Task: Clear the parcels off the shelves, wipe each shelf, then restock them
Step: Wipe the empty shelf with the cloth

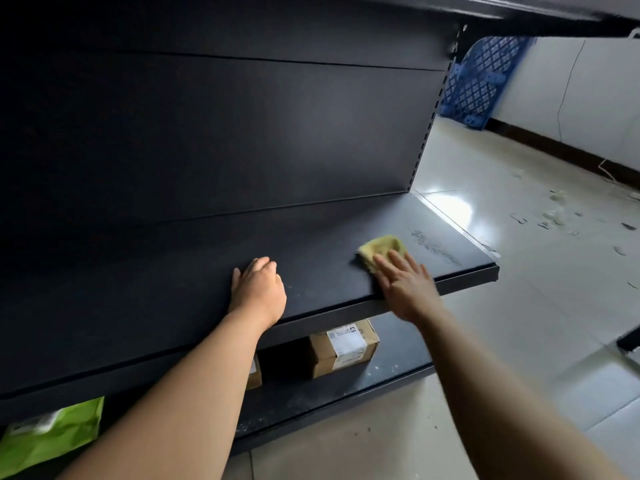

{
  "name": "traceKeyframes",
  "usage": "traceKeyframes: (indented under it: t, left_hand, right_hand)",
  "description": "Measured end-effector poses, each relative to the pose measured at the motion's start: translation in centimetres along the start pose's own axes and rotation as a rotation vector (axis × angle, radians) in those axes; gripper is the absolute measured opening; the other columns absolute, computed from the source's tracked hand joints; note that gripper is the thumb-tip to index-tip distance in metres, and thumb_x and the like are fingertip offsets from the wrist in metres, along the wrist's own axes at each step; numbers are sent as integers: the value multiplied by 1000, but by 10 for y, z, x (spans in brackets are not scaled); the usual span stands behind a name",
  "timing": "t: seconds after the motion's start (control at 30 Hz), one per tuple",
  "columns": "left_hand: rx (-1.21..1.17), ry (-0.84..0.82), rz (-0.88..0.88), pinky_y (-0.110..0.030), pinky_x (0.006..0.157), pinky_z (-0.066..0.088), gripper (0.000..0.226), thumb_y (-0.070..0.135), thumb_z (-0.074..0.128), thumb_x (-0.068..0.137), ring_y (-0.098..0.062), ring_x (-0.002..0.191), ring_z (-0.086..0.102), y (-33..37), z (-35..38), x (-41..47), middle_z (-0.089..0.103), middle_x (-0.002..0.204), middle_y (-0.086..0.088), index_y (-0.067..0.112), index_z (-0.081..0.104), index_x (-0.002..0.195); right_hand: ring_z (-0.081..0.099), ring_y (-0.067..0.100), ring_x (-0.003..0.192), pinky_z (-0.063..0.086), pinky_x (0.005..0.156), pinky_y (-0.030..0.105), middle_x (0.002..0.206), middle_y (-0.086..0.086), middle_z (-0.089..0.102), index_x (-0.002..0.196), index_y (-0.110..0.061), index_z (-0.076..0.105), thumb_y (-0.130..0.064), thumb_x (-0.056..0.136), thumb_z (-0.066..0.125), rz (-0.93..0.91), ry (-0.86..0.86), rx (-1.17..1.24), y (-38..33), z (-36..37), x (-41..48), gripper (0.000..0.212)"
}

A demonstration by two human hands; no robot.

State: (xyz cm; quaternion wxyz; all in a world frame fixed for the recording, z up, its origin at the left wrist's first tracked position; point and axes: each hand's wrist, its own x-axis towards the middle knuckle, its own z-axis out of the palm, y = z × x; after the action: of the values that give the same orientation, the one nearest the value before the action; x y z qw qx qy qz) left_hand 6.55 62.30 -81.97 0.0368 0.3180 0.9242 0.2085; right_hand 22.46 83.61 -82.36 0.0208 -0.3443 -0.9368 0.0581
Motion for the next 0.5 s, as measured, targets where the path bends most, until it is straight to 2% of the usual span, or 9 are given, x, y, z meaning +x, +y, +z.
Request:
traceKeyframes:
  t: [0.1, 0.17, 0.33, 0.43, 0.5]
  left_hand:
    - [6, 58, 0, -42, 119, 1, 43, 18, 27, 102, -15, 144, 19, 1, 8, -1, 27, 154, 0, 12, 37, 143]
    - [-89, 109, -14, -38, 120, 3, 43, 11, 29, 100, -16, 141, 26, -2, 9, -1, 33, 152, -2, 9, 40, 142]
    - [-367, 200, -72, -26, 113, 24, 42, 0, 32, 97, -22, 132, 39, -4, 0, -2, 45, 143, -7, 4, 48, 135]
    - [-461, 162, -120, -14, 100, 24, 44, 0, 31, 97, -18, 133, 37, -7, -6, -2, 42, 145, -4, 7, 46, 138]
    - [-458, 152, -142, -13, 96, 25, 45, 0, 30, 97, -17, 133, 37, -14, -11, -1, 39, 147, -2, 9, 44, 139]
  right_hand:
    - [4, 22, 149, 5, 120, 42, 163, -4, 9, 151, -42, 18, -51, 102, 18, 152, 0, 15, 24, -5, 6, 50]
    - [5, 23, 149, 6, 120, 41, 162, -3, 10, 151, -40, 19, -48, 101, 21, 160, 18, 23, 11, -2, 6, 50]
    - [10, 22, 148, 12, 116, 39, 162, -2, 14, 150, -36, 22, -37, 98, 35, -56, 56, 29, -38, 9, -1, 54]
    - [8, 23, 149, 11, 117, 40, 162, -1, 12, 151, -35, 22, -32, 97, 36, -122, -35, 51, -65, 1, 17, 55]
    - [8, 21, 149, 10, 117, 38, 162, -3, 13, 150, -37, 24, -30, 97, 38, -230, -71, 70, -92, 1, 25, 56]
